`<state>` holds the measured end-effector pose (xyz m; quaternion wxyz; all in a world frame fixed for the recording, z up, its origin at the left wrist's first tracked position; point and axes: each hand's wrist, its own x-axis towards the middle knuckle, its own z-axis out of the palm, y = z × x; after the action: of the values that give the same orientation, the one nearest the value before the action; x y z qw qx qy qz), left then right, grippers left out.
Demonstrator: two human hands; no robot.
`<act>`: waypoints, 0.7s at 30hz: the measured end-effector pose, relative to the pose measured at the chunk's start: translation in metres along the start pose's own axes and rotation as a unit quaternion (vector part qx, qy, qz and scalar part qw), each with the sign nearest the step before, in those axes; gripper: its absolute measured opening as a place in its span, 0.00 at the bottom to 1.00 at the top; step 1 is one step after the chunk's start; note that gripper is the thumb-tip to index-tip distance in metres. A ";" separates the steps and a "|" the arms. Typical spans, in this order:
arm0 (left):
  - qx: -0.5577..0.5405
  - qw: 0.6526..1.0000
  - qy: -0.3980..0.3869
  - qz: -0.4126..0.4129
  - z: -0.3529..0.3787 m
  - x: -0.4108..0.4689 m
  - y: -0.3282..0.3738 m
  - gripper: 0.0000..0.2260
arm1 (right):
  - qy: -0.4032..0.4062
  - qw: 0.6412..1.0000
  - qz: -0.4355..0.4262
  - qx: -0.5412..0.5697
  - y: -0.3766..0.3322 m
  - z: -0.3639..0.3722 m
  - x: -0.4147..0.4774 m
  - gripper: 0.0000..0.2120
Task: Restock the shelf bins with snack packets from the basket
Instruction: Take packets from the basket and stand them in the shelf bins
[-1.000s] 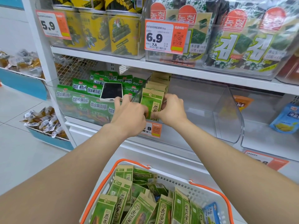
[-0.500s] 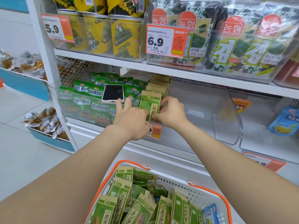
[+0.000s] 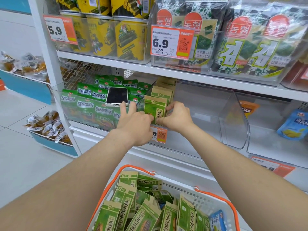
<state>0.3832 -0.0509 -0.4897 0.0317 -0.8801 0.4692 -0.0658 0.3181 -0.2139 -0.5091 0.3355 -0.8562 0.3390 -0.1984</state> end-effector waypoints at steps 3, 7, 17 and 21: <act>-0.002 1.000 0.003 0.000 0.001 0.000 -0.001 0.17 | 0.004 1.000 0.002 0.000 0.000 -0.002 -0.001 0.26; 0.004 1.000 0.003 0.002 0.002 0.001 -0.001 0.18 | 0.013 1.000 0.017 0.013 -0.002 -0.004 -0.003 0.28; 0.032 0.999 -0.015 -0.004 0.000 0.000 0.005 0.18 | -0.003 0.999 -0.018 -0.039 -0.009 -0.007 -0.015 0.13; 0.006 1.000 -0.002 -0.005 0.000 -0.001 0.003 0.16 | -0.016 0.999 -0.020 -0.031 -0.009 -0.011 -0.017 0.14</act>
<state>0.3804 -0.0518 -0.4905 0.0376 -0.8821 0.4647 -0.0673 0.3044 -0.2016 -0.4967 0.3104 -0.8758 0.3227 -0.1804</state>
